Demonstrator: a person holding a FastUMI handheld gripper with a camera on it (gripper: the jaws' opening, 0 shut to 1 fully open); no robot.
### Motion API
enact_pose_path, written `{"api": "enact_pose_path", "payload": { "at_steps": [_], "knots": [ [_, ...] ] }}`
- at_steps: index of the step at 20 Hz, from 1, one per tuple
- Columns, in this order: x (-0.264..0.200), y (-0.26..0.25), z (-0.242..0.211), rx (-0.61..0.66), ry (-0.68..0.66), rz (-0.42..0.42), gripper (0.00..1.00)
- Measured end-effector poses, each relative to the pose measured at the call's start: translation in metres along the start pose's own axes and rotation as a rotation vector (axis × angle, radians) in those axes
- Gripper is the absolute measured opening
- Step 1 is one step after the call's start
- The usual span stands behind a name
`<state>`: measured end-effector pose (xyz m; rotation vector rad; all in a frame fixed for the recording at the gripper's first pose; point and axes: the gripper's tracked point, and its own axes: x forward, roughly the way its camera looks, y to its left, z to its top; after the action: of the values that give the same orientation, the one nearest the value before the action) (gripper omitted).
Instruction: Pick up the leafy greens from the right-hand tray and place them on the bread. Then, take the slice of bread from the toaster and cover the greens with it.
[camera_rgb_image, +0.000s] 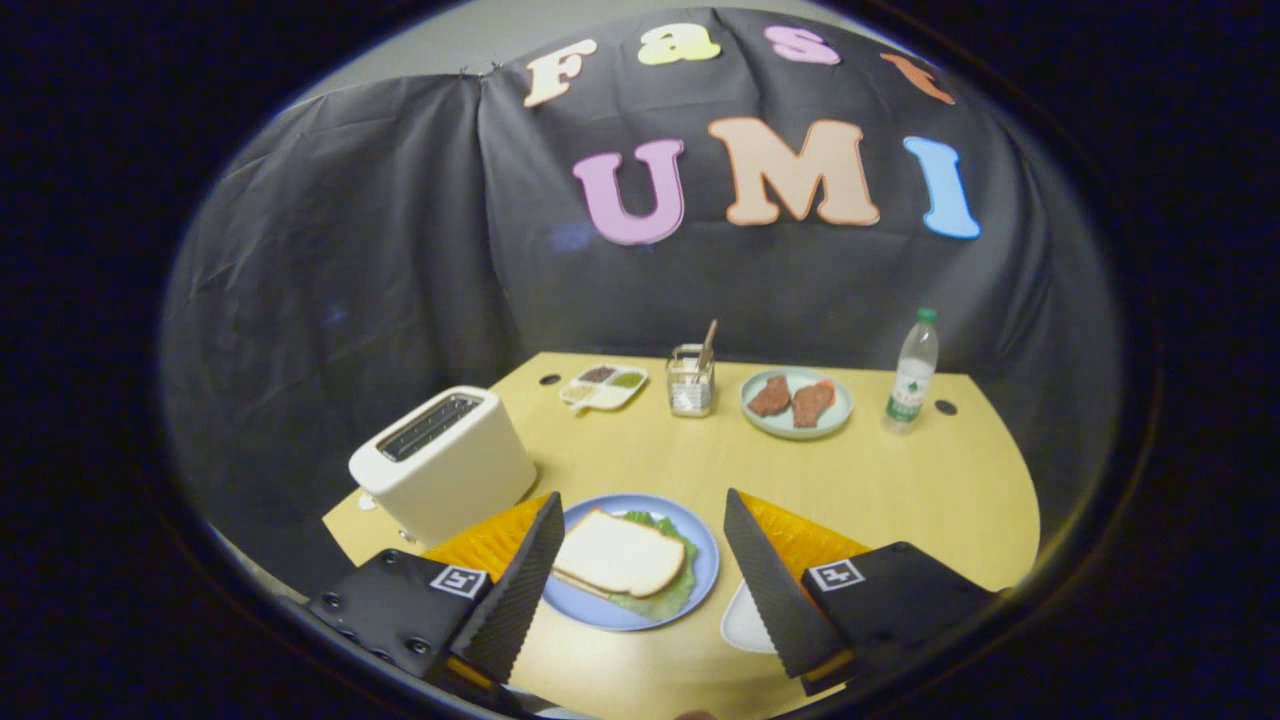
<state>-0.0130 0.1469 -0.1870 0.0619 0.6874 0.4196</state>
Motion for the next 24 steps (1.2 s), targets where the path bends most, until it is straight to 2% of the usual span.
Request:
{"api": "enact_pose_path", "payload": {
  "at_steps": [5,9,13,17,24],
  "knots": [
    [-0.053,-0.026,0.065,0.026,-0.213,-0.131,1.00],
    [-0.096,-0.054,0.089,0.027,-0.323,-0.236,1.00],
    [-0.133,-0.075,0.109,-0.026,-0.430,-0.340,1.00],
    [-0.152,-0.083,0.129,-0.059,-0.519,-0.398,1.00],
    [-0.148,-0.102,0.134,-0.018,-0.541,-0.417,1.00]
  ]
}}
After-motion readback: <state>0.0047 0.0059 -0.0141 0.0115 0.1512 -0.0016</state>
